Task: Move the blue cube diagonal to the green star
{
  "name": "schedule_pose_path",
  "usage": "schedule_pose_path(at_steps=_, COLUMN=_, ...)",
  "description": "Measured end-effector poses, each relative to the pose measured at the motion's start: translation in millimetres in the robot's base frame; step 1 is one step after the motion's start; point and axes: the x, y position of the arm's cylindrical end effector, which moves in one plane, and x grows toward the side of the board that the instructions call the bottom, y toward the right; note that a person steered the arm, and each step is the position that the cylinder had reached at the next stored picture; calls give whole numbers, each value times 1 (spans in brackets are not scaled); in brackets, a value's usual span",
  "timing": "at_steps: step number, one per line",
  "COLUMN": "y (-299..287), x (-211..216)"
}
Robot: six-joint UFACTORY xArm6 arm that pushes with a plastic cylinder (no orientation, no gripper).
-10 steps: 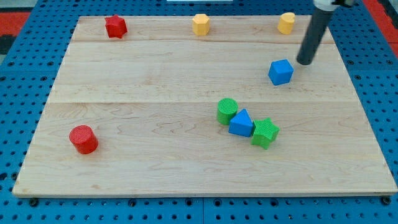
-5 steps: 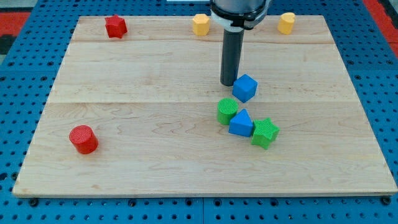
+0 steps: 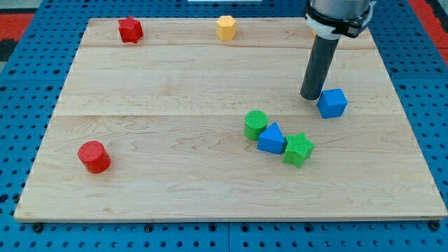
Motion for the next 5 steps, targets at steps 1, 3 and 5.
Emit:
schedule_pose_path(at_steps=1, y=-14, x=6)
schedule_pose_path(at_steps=3, y=-1, x=12)
schedule_pose_path(at_steps=5, y=2, x=22)
